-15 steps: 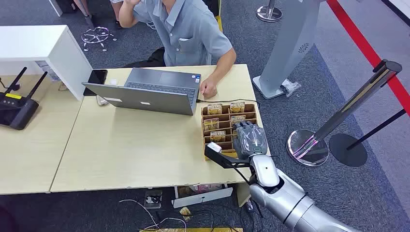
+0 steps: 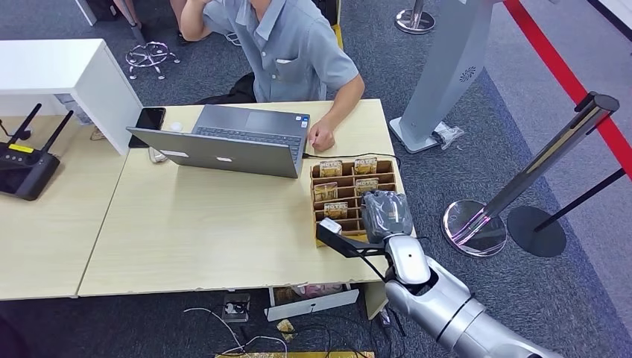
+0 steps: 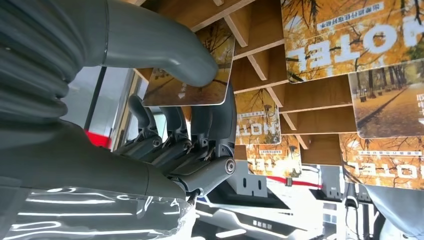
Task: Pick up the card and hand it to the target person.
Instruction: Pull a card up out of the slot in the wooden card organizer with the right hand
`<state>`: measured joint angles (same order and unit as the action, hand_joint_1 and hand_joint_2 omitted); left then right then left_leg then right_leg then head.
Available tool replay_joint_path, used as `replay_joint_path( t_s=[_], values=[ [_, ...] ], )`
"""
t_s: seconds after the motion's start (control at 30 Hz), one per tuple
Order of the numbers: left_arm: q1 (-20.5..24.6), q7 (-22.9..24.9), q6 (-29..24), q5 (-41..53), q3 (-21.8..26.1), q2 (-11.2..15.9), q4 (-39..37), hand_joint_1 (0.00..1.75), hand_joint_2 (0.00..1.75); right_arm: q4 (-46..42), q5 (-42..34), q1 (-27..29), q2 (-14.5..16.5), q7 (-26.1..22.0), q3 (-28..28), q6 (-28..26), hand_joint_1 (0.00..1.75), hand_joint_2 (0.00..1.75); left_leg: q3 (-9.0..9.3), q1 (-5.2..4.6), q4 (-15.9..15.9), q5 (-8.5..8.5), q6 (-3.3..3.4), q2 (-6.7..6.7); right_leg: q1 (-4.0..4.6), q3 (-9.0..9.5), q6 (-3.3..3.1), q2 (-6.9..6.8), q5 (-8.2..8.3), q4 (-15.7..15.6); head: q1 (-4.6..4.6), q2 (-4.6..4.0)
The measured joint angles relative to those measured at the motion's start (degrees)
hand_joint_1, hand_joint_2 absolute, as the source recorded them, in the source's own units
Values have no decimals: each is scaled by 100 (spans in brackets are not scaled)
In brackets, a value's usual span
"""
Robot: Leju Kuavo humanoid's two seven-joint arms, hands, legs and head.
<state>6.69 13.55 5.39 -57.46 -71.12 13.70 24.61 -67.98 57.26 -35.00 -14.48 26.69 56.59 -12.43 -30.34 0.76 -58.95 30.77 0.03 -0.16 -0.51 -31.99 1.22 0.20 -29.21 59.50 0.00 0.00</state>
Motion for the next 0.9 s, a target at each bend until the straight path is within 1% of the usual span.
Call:
replay_joint_path(
  t_s=[0.07, 0.13, 0.2, 0.33, 0.43, 0.53, 0.6, 0.77, 0.9],
  values=[
    [0, 0, 3, 11, -3, -2, 0, 0, 0, -173, 107, -54, -84, 15, -30, -32, 163, 175, -2, -1, -2, 1, 0, 1, -1, -3, 0, 1, 0, 2, 0, 0],
    [1, 0, 4, 24, -10, -5, 2, 0, 0, -342, 220, -118, -167, 2, -71, -111, 175, 175, -5, -1, -6, 4, 1, 2, -2, -5, 1, 2, -3, 7, 0, 0],
    [3, 2, 2, 38, -15, -8, 3, 0, 0, -624, 389, -177, -271, -47, -116, -258, 175, 175, -6, -2, -7, 5, 1, 1, -2, -6, 1, 1, -4, 8, 0, 0],
    [4, 16, -11, 64, -20, -14, 13, 0, 0, -1507, 874, -289, -466, -63, -307, -495, 175, 175, -11, -2, -15, 8, -1, -1, -3, -13, 3, 0, -9, 17, 0, 0],
    [5, 36, -25, 92, -29, -29, 21, 0, 0, -1932, 1119, -359, -482, -58, -456, -568, 175, 175, -14, -4, -16, 7, -1, 0, -4, -17, 2, 1, -7, 18, 0, 0],
    [14, 59, -27, 139, -52, -42, 35, 0, 0, -2001, 1206, -486, -400, -72, -520, -594, 175, 175, -12, -3, -12, 4, 0, 0, -3, -14, 1, 0, -5, 13, 0, 0],
    [38, 83, -16, 176, -74, -45, 48, 0, 0, -1848, 1175, -592, -301, -131, -497, -608, 175, 175, -11, -3, -12, 5, 0, 0, -4, -14, 1, 0, -5, 14, 0, 0],
    [165, 196, 75, 314, -125, -63, 45, 0, 0, -1099, 991, -872, 38, -364, -346, -832, 175, 175, -2, -2, -4, 0, 0, 5, -2, -6, 0, 5, 1, 5, 0, 0],
    [281, 291, 175, 471, -166, -105, 13, 0, 0, -361, 744, -1117, 409, -556, -260, -1182, 175, 175, 2, -2, -1, 0, -1, 11, -2, -3, -1, 12, 3, 5, 0, 0]
  ],
)
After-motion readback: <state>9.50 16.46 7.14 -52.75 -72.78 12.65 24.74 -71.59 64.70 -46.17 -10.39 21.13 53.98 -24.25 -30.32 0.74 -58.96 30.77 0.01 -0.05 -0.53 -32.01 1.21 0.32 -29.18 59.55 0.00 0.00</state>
